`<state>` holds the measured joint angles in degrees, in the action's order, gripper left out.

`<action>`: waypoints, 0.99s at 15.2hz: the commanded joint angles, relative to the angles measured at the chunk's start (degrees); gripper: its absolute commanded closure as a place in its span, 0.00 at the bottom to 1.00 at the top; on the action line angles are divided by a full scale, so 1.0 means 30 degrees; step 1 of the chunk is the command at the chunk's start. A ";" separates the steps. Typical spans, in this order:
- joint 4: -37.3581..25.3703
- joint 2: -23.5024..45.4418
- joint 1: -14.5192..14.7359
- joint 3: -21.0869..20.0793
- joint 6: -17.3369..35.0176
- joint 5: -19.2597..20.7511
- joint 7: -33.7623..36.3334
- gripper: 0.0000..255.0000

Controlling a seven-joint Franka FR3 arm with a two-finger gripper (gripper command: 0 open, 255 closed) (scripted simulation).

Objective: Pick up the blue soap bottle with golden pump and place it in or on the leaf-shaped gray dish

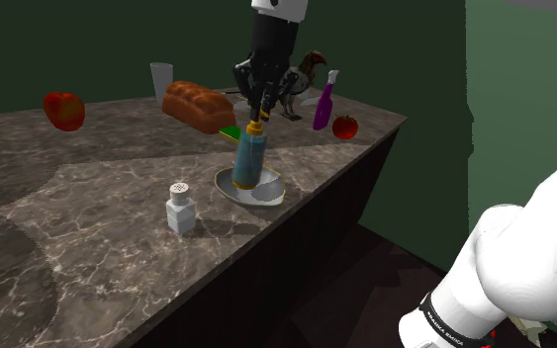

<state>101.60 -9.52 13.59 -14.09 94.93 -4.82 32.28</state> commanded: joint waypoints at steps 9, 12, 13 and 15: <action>-0.0766 0.0111 -0.0017 0.0016 -0.0651 0.0032 0.0026 0.00; -0.3127 0.0601 -0.0052 0.0033 -0.2534 0.0151 0.0136 0.00; -0.3128 0.0601 -0.0052 0.0033 -0.2534 0.0151 0.0136 0.00; -0.3127 0.0600 -0.0052 0.0034 -0.2534 0.0151 0.0136 0.00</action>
<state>92.42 -7.78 13.44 -14.00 87.50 -4.38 32.68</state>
